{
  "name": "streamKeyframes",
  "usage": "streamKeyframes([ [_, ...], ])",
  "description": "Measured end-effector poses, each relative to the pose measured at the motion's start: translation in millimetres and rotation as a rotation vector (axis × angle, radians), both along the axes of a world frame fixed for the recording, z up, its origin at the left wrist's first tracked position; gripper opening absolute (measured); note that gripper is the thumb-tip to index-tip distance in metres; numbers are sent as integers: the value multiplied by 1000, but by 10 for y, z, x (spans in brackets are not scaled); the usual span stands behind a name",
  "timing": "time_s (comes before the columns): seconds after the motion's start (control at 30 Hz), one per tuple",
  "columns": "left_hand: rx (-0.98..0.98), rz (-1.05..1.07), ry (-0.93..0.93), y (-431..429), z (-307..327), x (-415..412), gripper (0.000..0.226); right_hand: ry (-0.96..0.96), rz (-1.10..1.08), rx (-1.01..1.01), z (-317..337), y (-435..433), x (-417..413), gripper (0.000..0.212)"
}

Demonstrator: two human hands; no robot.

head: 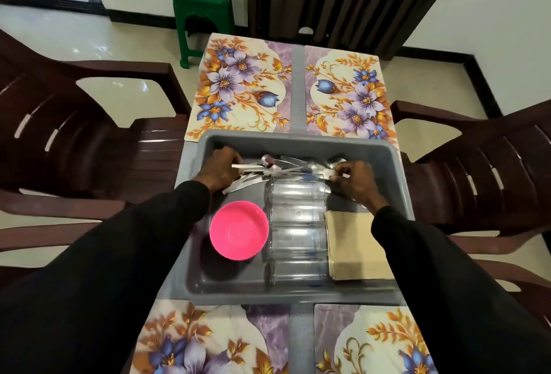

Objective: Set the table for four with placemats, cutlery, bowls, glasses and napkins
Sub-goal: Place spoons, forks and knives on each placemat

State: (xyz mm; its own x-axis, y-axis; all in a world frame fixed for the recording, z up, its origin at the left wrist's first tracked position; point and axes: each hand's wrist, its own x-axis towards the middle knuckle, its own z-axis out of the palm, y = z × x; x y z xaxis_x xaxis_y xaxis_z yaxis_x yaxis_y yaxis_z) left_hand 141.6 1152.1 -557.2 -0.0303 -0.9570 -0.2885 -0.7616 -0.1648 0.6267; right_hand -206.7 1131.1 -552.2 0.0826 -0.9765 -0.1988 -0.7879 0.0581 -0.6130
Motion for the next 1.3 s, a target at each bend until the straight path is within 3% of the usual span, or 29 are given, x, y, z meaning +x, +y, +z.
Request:
streamKeyframes([
  [0.1, 68, -13, -5, 14, -64, 4, 18, -131, -80, 96, 89, -21, -103, 4],
  [0.2, 84, -45, -7, 53, -76, -25, 32, -410, -192, 227, 188, -61, -186, 8],
  [0.33, 56, -134, -118, 99, -85, -47, 56, -725, -339, 320, 310, -24, -328, 42],
  [0.4, 57, -138, -132, 104, -106, -44, 56, -751, -352, 283, 276, 26, -417, 26],
  [0.57, 87, -94, -112, 69, -93, -44, 40, -755, -447, 281, 185, 167, -490, 7],
  [0.87, 127, -84, -174, 18, -68, -117, 26, -831, -618, 237, 156, 227, -386, 7],
  [1.0, 144, -47, -140, -63, -39, -63, 23, -655, -621, 65, 196, 286, -394, 7],
  [1.2, 244, 110, 97, -102, -58, -14, 11, -380, -628, -151, 421, 308, -352, 4],
  [1.3, 164, 88, 56, -83, -46, -21, 4, -318, -578, -250, 563, 347, -300, 8],
])
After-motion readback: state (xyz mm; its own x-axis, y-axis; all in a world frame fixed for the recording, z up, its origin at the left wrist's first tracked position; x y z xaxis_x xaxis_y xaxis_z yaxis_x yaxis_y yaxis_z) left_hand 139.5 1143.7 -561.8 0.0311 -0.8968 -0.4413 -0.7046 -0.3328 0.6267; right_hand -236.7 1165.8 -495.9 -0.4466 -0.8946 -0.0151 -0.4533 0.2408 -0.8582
